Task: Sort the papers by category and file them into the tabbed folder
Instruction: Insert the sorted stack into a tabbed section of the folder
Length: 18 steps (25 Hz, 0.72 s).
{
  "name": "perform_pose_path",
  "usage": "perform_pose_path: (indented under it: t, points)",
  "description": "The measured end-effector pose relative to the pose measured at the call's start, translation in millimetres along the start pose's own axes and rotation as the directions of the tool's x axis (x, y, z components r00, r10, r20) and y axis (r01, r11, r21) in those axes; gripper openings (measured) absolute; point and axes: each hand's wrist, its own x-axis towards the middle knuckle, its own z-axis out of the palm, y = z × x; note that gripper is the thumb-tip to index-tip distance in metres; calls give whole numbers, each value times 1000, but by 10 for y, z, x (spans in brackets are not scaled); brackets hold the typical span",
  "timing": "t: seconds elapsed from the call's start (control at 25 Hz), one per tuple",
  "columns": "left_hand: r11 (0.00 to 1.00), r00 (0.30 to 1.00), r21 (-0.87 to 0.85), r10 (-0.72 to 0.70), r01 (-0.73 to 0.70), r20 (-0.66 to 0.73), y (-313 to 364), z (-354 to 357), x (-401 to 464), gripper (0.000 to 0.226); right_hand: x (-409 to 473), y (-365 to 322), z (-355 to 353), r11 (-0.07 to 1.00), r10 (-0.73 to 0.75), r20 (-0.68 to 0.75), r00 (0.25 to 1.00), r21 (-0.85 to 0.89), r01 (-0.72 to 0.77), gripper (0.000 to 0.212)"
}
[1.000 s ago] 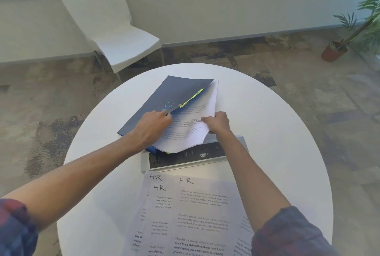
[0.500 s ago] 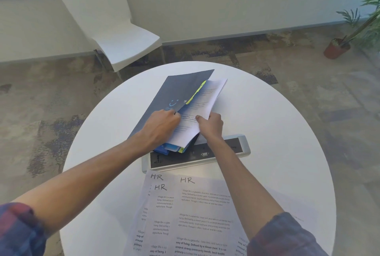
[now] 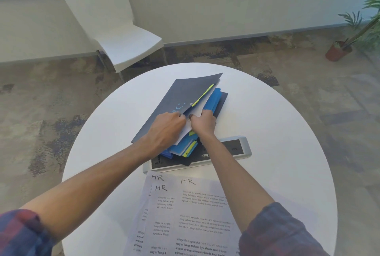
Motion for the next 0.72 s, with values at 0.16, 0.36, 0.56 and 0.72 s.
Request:
perform_pose_path:
  t: [0.16, 0.36, 0.56, 0.72]
  points:
    - [999, 999, -47, -15, 13, -33, 74, 40, 30, 13, -2, -76, 39, 999, 34, 37, 999, -44, -32, 26]
    - [999, 999, -22, -45, 45, -18, 76, -32, 20, 23, 57, -33, -73, 998, 53, -3, 999, -45, -53, 14]
    - [998, 999, -53, -39, 39, 3, 138, -43, 29, 20, 125, -82, -124, 997, -3, 19, 1000, -71, 4, 20]
    - [996, 998, -66, -67, 67, 9, 131, -9, 24, 23, 203, 15, -125, 1000, -27, 109, 994, -13, 28, 23]
